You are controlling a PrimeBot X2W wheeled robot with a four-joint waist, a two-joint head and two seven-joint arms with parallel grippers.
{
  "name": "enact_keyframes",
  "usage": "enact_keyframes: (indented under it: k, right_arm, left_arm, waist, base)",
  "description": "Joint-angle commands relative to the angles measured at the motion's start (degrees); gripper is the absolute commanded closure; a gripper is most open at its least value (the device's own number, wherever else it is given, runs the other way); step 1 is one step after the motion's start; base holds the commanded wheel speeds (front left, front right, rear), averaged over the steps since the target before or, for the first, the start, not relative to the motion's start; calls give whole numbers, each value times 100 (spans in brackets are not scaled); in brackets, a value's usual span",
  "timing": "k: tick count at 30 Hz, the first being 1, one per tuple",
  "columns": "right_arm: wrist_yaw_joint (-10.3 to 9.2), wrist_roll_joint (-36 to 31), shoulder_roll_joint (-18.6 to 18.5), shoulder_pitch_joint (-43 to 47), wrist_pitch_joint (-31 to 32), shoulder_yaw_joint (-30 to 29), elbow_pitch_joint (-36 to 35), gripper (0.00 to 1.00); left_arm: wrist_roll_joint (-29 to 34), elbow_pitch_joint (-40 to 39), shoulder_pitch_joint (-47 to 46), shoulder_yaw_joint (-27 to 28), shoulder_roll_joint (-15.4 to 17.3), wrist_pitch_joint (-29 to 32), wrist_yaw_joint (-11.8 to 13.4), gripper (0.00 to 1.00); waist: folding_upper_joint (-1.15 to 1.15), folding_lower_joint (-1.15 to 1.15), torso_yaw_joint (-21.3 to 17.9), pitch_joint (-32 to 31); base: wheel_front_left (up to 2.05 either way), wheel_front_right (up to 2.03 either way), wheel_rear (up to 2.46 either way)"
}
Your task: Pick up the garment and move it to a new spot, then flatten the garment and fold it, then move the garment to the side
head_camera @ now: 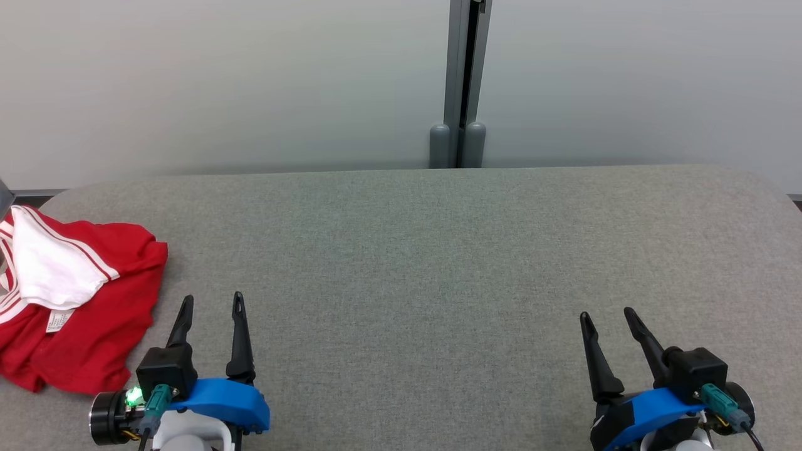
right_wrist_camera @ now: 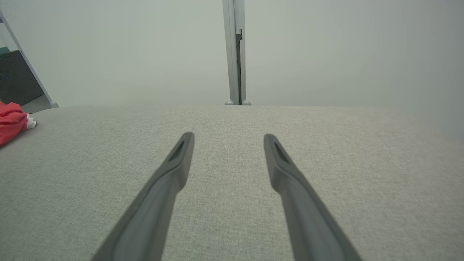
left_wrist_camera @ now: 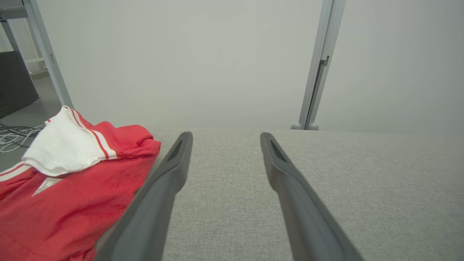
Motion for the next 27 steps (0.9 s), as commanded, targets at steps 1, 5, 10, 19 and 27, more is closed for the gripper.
enact_keyframes:
  k: [1, 5, 10, 19, 27]
  right_arm:
    - [12, -118, -43, -94, -45, -21, 27, 0]
    - [8, -169, -44, -105, -58, -71, 63, 0]
    - [8, 67, -42, -99, -58, -140, 136, 0]
    - [8, 451, -42, -154, -58, -153, 263, 0]
    - [8, 505, -41, -188, -58, -126, 311, 0]
  left_arm:
    - [108, 22, -77, 4, 5, -42, 21, 0]
    - [94, 144, -124, 9, 0, -54, 32, 0]
    - [8, 301, -164, 20, -2, -54, -34, 0]
    - [-87, 379, -211, 60, -9, -54, -27, 0]
    - [-62, 404, -245, 51, -11, -54, -2, 0]
  waist:
    - [0, 0, 3, 2]
    - [0, 0, 2, 4]
    - [0, 0, -2, 1]
    - [0, 0, -7, 8]
    - [0, 0, 1, 19]
  base:
    - [0, 0, 0]
    - [0, 0, 0]
    - [0, 0, 0]
    - [0, 0, 0]
    - [0, 0, 0]
